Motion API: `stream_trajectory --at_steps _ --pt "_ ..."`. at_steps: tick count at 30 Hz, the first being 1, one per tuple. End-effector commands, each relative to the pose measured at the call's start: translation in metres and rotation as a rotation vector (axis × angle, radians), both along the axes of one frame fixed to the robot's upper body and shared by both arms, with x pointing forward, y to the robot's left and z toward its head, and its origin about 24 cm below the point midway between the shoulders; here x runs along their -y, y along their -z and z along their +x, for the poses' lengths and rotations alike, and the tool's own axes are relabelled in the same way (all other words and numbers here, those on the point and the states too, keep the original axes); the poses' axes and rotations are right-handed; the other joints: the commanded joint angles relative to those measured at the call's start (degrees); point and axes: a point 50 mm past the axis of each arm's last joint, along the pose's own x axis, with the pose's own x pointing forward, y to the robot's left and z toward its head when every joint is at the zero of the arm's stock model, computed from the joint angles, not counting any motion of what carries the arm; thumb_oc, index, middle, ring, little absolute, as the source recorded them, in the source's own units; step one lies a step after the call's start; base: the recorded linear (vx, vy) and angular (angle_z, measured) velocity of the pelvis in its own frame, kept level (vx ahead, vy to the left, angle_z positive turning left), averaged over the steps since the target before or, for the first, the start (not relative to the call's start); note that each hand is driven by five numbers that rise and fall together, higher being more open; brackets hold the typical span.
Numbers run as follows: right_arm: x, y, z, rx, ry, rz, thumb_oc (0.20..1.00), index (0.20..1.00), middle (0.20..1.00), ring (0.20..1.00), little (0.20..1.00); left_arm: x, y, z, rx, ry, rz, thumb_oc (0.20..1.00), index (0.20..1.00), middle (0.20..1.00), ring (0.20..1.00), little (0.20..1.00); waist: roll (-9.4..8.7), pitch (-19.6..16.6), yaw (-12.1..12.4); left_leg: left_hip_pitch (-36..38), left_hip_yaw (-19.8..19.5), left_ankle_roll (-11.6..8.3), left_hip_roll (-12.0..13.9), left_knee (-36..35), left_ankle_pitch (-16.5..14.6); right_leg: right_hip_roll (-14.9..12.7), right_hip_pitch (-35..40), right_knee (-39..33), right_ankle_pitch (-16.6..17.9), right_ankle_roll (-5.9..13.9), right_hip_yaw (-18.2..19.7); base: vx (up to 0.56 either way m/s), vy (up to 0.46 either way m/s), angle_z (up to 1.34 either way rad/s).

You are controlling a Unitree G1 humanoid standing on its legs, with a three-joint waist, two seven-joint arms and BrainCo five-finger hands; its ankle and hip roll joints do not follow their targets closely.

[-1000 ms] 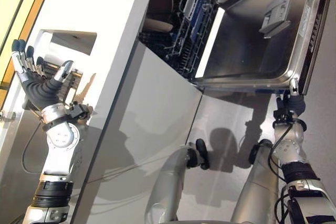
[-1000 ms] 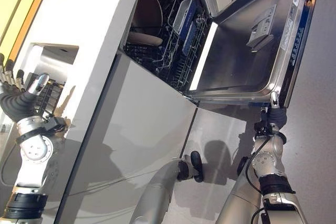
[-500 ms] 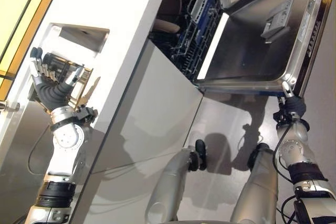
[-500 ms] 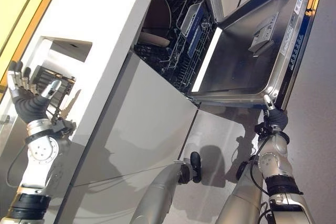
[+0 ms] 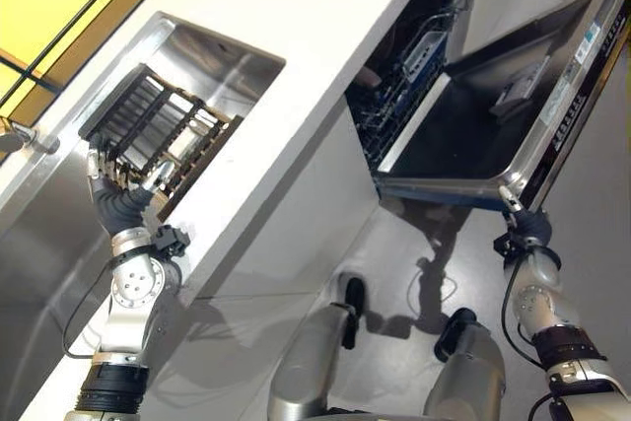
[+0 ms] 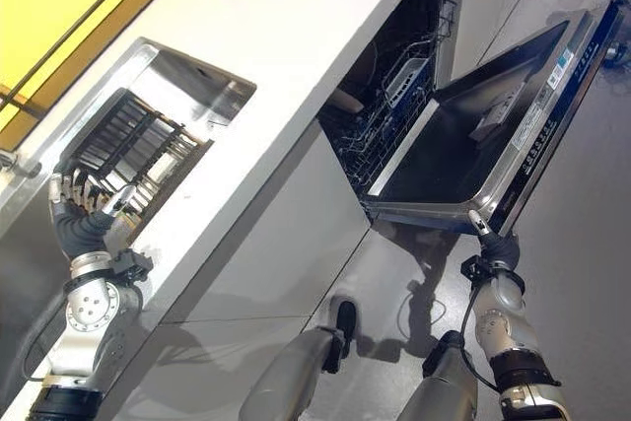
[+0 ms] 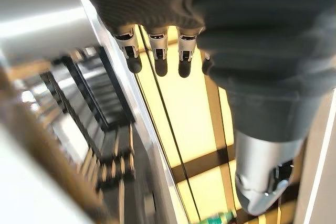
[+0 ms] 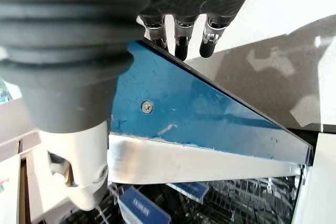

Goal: Pick up plates and place into dishwasher.

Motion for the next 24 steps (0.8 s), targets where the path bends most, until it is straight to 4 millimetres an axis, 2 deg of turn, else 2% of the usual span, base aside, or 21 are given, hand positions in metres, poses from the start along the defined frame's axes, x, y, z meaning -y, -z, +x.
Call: stream_trajectory --at_steps 1,8,13,17,20,21,22,24 --pt "-0.068 -0.187 0.054 0.723 -0.327 -0.214 1.0 1.0 1.0 1.0 1.0 -0.019 -0.025 -0.008 0.07 -0.028 0.084 1.0 1.0 1.0 1.0 1.0 -2.98 -0.23 7.42 1.93 2.99 3.53 -4.72 2.22 -2.96 -1.51 5.63 -0.08 4.21 0.18 3.0 0.11 -0.025 0.23" --pt "-0.068 -0.173 0.052 0.699 -0.329 -0.183 1.0 1.0 1.0 1.0 1.0 -0.027 -0.024 -0.011 0.059 -0.044 0.11 1.0 1.0 1.0 1.0 1.0 -5.57 -3.62 9.54 5.35 1.01 3.19 -3.46 -2.06 -1.59 -0.51 11.98 -6.45 7.69 1.53 -0.3 0.05 -0.045 0.33" --pt "-0.068 -0.162 0.049 0.692 -0.326 -0.153 1.0 1.0 1.0 1.0 1.0 -0.031 -0.024 -0.01 0.048 -0.056 0.134 1.0 1.0 1.0 1.0 1.0 -7.02 -5.97 10.24 7.57 -0.15 3.22 -3.08 -3.61 -1.38 -0.03 15.29 -7.86 9.09 2.12 -2.03 0.04 -0.052 0.53" --pt "-0.076 -0.154 0.046 0.692 -0.364 -0.124 1.0 1.0 1.0 1.0 1.0 -0.035 -0.022 -0.011 0.022 -0.069 0.153 1.0 1.0 1.0 1.0 1.0 -8.02 -8.61 10.61 10.57 -1.56 3.16 -2.76 -5.86 -0.98 0.95 18.45 -9.65 9.62 2.54 -2.97 0.05 -0.042 0.74" --pt "-0.084 -0.156 0.044 0.749 -0.445 -0.09 1.0 1.0 1.0 1.0 1.0 -0.038 -0.02 -0.012 0.001 -0.067 0.165 1.0 1.0 1.0 1.0 1.0 -8.42 -10.56 10.89 12.46 -2.6 3.09 -2.41 -7.82 -0.43 1.72 20.06 -10.91 9.78 2.66 -3.34 0.0 -0.027 0.05" --pt "-0.088 -0.158 0.041 0.784 -0.484 -0.088 1.0 1.0 1.0 1.0 1.0 -0.039 -0.02 -0.012 -0.001 -0.066 0.169 1.0 1.0 1.0 1.0 1.0 -8.33 -11.15 11.0 12.29 -2.39 3.36 -2.39 -8.34 1.06 1.71 20.18 -11.71 11.25 2.14 -4.42 0.01 -0.042 -0.05" --pt "-0.091 -0.158 0.04 0.793 -0.499 -0.085 1.0 1.0 1.0 1.0 1.0 -0.04 -0.019 -0.013 -0.006 -0.067 0.172 1.0 1.0 1.0 1.0 1.0 -8.72 -11.79 10.87 13.24 -2.7 3.03 -2.19 -8.9 -0.06 2.08 20.78 -11.75 10.33 2.95 -3.66 0.0 -0.042 0.01" --pt "-0.099 -0.158 0.036 0.812 -0.52 -0.09 1.0 1.0 1.0 1.0 1.0 -0.041 -0.019 -0.013 -0.01 -0.069 0.18 1.0 1.0 1.0 1.0 1.0 -9.15 -13.21 10.62 14.16 -2.51 3.02 -1.9 -10.26 0.4 2.3 21.28 -12.45 11.32 3.45 -3.88 0.02 -0.062 0.11"
